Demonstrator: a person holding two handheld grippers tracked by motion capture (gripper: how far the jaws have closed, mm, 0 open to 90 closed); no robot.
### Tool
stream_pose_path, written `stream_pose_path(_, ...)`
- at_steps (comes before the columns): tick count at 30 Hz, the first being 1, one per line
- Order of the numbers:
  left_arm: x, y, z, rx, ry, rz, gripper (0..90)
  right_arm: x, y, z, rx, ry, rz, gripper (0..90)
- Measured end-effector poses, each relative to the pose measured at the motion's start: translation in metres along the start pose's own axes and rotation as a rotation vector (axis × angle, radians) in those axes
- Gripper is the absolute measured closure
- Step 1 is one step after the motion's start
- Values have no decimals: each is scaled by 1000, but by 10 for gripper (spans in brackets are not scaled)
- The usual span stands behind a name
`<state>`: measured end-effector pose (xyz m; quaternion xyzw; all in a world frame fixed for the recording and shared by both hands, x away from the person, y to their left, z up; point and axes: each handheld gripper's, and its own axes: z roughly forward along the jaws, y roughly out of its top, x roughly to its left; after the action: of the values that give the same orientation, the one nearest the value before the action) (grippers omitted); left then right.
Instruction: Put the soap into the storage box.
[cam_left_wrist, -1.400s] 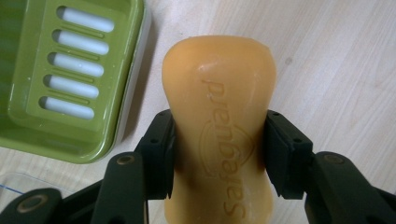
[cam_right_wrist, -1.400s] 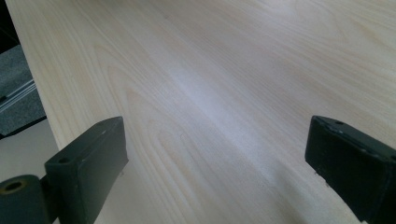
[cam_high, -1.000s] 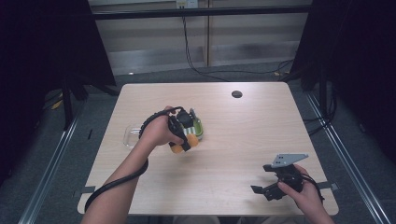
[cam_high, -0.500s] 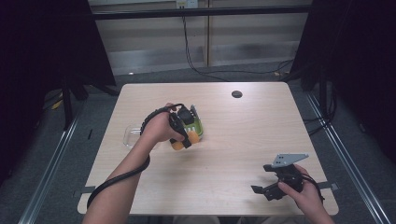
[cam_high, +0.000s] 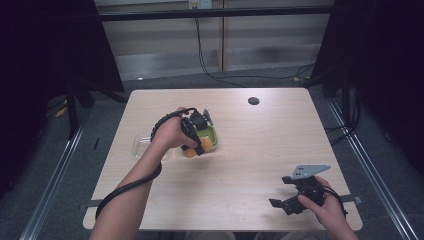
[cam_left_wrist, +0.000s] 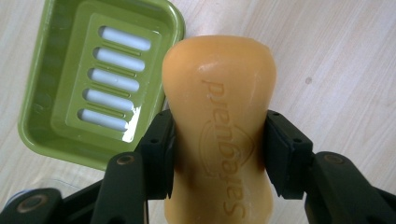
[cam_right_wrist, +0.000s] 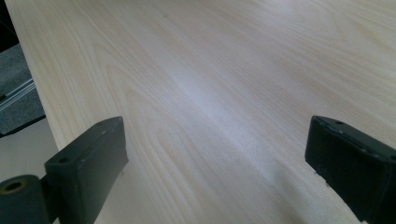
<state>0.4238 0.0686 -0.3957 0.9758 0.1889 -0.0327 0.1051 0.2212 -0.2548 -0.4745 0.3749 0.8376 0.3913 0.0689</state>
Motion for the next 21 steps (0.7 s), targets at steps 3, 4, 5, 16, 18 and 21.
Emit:
stream_pose_path(3, 2, 1, -1, -5, -5, 0, 499, 0, 0, 0, 0, 0, 2, 52)
stream_pose_path(4, 1, 1, -1, -17, 7, -10, 499, 0, 0, 0, -1, 2, 2, 52)
stream_pose_path(5, 2, 1, -2, -9, 5, -4, 499, 0, 0, 0, 0, -1, 4, 52)
stream_pose_path(16, 5, 5, -3, -8, 4, -9, 499, -1, -1, 0, -3, 1, 0, 52)
stream_pose_path(18, 6, 6, -3, -5, 10, 10, 499, -1, -1, 0, -1, -2, 1, 52)
stream_pose_path(21, 7, 8, -4, -9, 10, 3, 499, -1, -1, 0, 0, -2, 1, 52)
